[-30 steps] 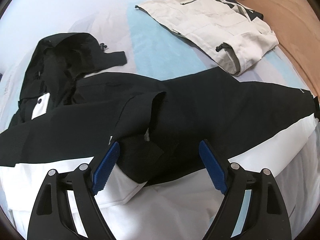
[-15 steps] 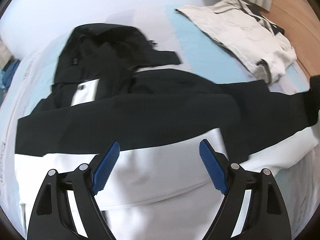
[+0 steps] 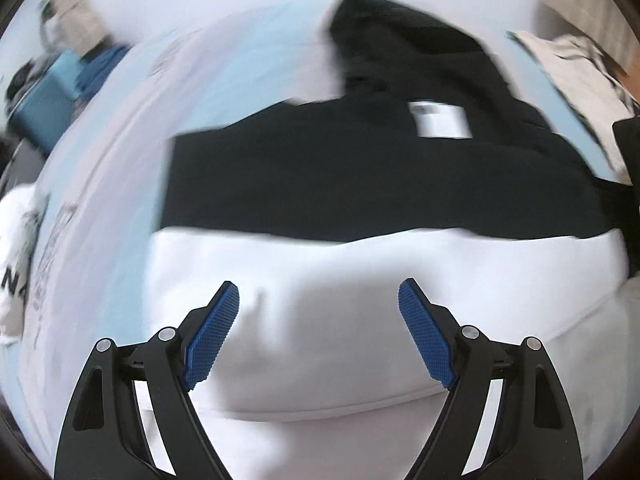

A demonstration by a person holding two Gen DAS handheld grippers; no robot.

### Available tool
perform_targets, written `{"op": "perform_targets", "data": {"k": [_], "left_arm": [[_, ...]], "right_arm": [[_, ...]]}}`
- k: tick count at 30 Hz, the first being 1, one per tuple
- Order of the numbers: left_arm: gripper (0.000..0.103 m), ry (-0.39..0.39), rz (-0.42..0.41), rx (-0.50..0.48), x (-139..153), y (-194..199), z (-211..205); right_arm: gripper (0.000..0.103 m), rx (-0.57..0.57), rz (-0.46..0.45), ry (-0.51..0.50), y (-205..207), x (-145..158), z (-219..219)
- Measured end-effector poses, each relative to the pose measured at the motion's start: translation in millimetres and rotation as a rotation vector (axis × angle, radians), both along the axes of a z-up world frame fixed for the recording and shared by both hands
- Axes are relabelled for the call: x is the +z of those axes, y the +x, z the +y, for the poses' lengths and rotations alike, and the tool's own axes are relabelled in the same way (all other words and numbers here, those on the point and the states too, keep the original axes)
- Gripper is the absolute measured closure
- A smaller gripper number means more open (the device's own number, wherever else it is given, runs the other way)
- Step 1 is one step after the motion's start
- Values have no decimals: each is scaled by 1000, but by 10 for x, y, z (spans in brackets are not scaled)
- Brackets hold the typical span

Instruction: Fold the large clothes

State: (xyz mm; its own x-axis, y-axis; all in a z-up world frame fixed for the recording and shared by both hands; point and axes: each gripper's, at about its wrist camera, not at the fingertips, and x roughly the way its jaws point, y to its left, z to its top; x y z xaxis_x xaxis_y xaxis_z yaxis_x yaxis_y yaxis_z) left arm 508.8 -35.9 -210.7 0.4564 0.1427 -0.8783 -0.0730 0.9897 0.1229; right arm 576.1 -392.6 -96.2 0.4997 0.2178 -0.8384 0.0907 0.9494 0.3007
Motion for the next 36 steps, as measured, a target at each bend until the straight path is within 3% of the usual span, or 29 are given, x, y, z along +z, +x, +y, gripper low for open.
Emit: {"op": "perform_targets", "data": {"k": [5, 9, 15, 21, 33, 34, 36], "left_arm": [[22, 14, 30, 48, -63, -129, 649], [22, -10, 28, 67, -24, -233, 1049], [22, -49, 11, 93, 64, -312, 1525], [22, -74, -6, 100, 138, -359, 1786], [22, -112, -18, 95, 117, -238, 2182], [22, -114, -16, 96, 101, -226, 2197], [22, -127, -9, 105, 70, -211, 2232]], "right_arm": [[95, 88, -12, 48, 125, 116, 1064], [95, 191, -28, 28, 138, 187, 1959], [95, 276, 10, 23, 66, 83, 2842], [95, 309, 54, -5, 84, -114, 3357], [94, 355, 121, -54, 123, -535, 3961], [93, 369, 127, -60, 112, -559, 4007], [78, 413, 137, -11, 79, -572, 4081]]}}
